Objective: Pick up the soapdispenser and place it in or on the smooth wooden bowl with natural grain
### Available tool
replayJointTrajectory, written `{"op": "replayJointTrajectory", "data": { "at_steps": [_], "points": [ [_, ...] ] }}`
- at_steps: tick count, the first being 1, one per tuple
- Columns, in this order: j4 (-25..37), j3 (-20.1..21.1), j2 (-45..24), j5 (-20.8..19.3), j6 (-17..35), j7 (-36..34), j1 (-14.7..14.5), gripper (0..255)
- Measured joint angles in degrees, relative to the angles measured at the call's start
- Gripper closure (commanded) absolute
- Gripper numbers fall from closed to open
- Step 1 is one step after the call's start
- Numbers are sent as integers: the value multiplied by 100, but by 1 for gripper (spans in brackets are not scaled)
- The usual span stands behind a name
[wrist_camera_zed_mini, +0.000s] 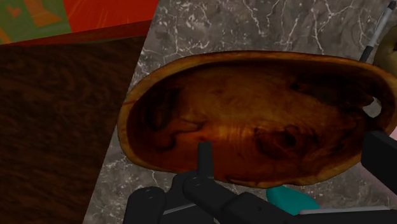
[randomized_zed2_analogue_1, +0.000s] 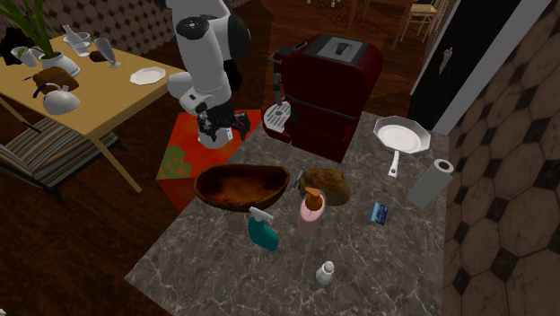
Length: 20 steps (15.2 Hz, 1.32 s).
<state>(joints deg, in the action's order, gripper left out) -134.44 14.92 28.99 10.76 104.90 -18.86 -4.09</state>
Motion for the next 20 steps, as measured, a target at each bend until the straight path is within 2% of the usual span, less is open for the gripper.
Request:
{"op": "replayJointTrajectory", "data": {
  "at_steps": [5,10,16,20],
  "points": [
    [282,536,-736,6,561,-670,-74,0],
    [762,1077,-1669,-236,1076,-1476,-132,0],
    [1654,1540,-3022,-960,1477,-2560,-280,0],
    [2425,1628,-3962,-1576,1525,-3256,-548,0]
  ]
}}
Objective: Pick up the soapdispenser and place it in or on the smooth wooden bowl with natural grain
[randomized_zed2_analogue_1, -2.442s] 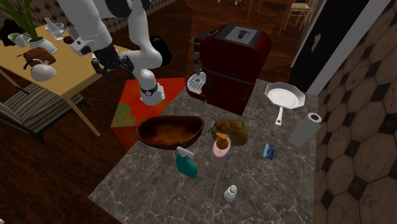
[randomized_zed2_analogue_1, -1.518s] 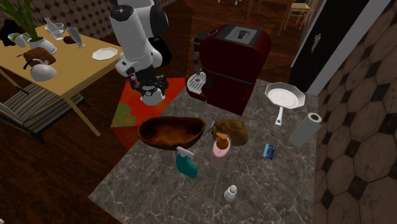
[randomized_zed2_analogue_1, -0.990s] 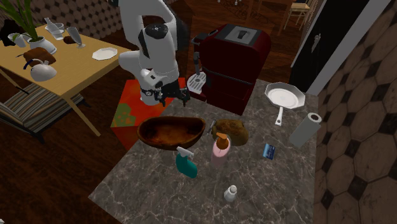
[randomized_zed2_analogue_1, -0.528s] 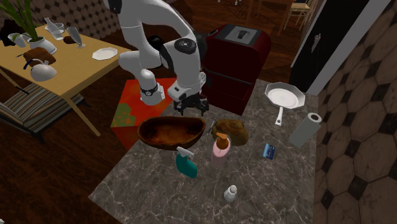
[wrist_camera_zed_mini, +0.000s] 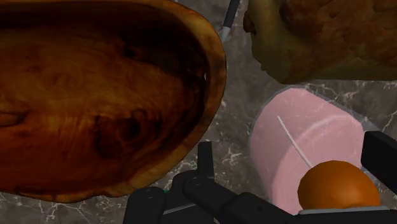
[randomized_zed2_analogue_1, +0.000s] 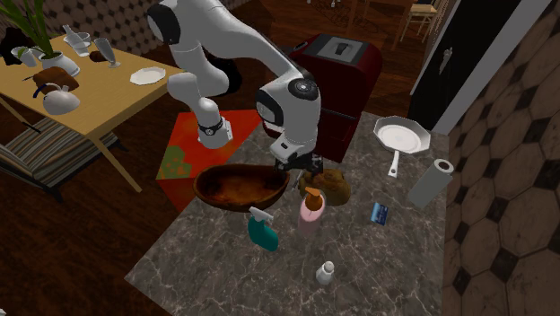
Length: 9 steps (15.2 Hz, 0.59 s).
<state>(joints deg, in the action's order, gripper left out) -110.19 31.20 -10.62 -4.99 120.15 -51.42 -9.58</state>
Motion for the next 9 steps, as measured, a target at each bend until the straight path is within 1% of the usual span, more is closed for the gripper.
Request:
{"op": "replayJointTrajectory", "data": {
  "at_steps": [1,3,5,9],
  "points": [
    [159,-7,-213,-140,24,-146,-81,0],
    [735,-50,-792,-485,-53,-493,-337,0],
    [1139,-105,-1199,-711,-100,-734,-554,0],
    [1183,-161,-1433,-852,64,-868,-661,0]
  ]
}}
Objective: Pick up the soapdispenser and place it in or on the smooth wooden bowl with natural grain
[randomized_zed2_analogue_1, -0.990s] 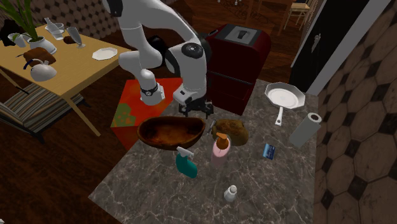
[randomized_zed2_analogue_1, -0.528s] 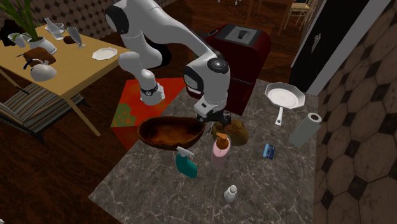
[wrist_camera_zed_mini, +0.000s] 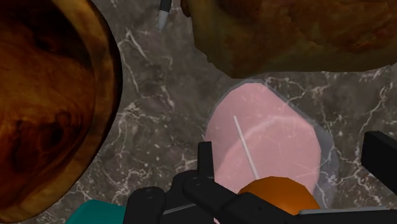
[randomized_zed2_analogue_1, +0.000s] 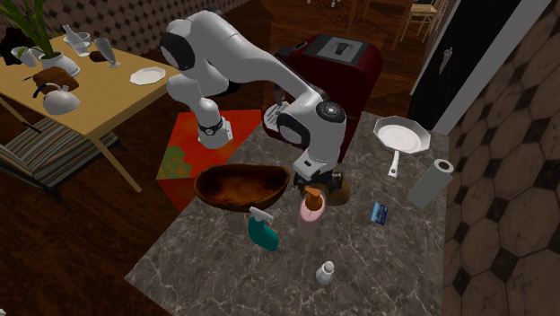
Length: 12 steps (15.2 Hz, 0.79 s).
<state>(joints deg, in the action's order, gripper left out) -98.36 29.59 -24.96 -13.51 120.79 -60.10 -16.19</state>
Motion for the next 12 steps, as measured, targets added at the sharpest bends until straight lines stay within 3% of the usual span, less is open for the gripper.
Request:
{"op": "replayJointTrajectory", "data": {
  "at_steps": [10,11,12],
  "points": [
    [-98,-62,-185,-113,266,-64,-42,0],
    [-98,-62,-185,-113,266,-64,-42,255],
    [-96,-61,-181,-112,266,-64,-42,255]
  ]
}}
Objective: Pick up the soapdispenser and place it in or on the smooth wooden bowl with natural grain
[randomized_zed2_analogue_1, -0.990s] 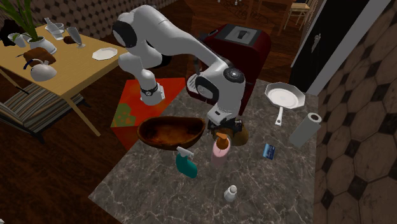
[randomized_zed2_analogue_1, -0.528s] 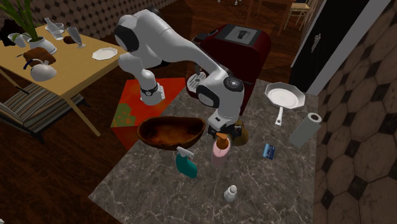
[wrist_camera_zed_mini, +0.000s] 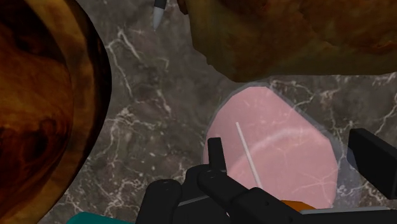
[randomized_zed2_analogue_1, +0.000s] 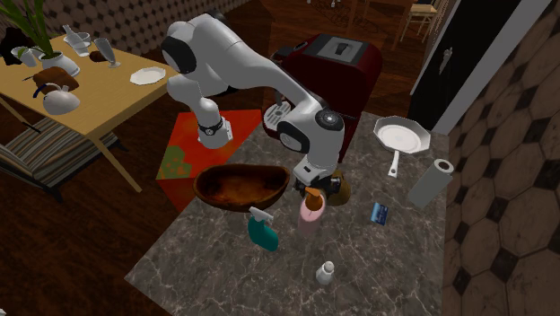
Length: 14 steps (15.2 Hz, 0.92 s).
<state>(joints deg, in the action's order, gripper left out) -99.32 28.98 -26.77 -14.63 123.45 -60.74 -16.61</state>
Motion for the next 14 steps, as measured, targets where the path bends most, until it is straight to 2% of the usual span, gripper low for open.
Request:
{"op": "replayJointTrajectory", "data": {
  "at_steps": [9,14],
  "points": [
    [-1,6,2,3,1,0,-4,255],
    [97,49,140,89,-229,52,32,255]
  ]
}}
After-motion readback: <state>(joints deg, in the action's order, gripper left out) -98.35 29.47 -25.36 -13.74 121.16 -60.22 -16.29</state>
